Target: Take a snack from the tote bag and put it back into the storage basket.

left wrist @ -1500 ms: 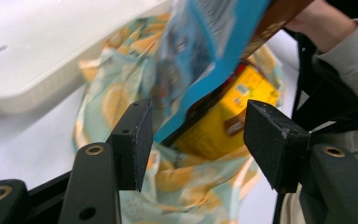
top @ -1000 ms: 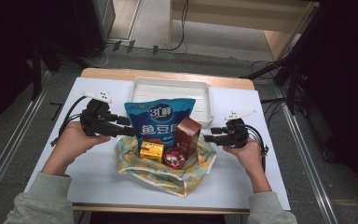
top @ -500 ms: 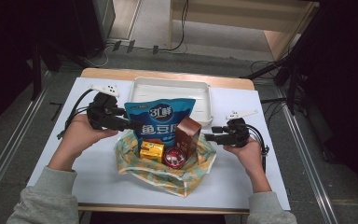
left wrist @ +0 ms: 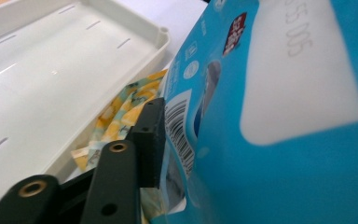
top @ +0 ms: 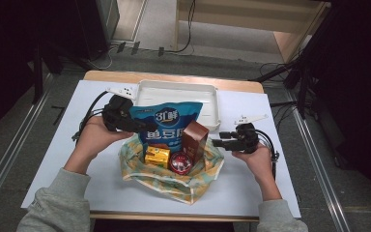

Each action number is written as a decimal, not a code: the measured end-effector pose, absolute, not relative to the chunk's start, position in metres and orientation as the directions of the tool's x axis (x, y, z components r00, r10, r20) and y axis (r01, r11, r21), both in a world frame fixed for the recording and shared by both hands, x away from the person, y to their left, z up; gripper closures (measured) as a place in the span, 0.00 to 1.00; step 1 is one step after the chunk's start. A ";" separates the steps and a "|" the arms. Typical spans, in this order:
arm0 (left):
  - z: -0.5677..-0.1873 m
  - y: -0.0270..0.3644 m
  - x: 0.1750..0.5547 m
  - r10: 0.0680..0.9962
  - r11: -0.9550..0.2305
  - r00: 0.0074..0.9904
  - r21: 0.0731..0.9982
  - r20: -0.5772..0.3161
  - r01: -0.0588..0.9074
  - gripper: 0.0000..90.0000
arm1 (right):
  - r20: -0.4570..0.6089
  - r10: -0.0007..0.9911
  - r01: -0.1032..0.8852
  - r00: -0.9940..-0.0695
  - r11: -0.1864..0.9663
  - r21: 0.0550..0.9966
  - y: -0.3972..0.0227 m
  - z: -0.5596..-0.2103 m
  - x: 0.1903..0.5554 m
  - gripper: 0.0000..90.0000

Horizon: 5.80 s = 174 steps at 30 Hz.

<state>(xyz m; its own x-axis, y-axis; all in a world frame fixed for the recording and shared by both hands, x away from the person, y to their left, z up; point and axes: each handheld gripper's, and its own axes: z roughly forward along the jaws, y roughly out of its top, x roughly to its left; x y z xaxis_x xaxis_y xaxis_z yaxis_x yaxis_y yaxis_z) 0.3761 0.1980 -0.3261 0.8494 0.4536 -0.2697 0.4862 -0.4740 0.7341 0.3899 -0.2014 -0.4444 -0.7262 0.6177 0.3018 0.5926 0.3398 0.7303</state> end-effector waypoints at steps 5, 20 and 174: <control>-0.326 0.197 0.377 0.451 -0.474 0.854 0.741 -0.260 0.476 0.68 | 0.303 0.621 0.597 -0.723 0.341 0.726 -0.203 -0.445 0.388 0.51; -0.327 0.196 0.378 0.437 -0.488 0.861 0.736 -0.260 0.469 0.94 | 0.310 0.626 0.604 -0.716 0.331 0.725 -0.207 -0.449 0.385 0.51; -0.298 0.211 0.514 0.692 -0.319 0.676 0.732 -0.254 0.602 1.00 | 0.285 0.588 0.570 -0.757 0.380 0.728 -0.192 -0.449 0.380 0.54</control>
